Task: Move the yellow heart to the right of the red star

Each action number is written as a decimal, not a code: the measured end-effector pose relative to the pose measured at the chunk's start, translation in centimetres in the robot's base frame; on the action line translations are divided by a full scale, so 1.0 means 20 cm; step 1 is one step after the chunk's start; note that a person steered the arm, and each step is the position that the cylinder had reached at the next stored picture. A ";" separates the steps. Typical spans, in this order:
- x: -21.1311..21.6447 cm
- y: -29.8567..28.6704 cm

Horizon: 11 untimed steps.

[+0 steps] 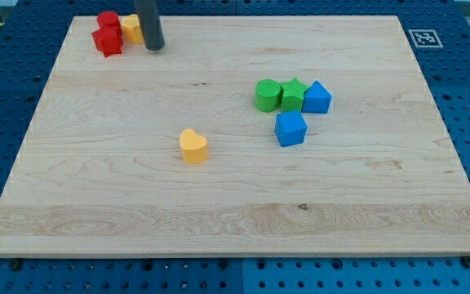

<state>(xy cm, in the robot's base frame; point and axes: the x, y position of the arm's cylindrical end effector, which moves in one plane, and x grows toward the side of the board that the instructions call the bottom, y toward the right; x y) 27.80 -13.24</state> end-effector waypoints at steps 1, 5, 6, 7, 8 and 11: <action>0.03 0.02; 0.63 0.17; 0.75 0.39; 0.85 0.51; 1.00 0.59; 1.12 0.35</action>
<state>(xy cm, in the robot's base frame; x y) 50.15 -6.23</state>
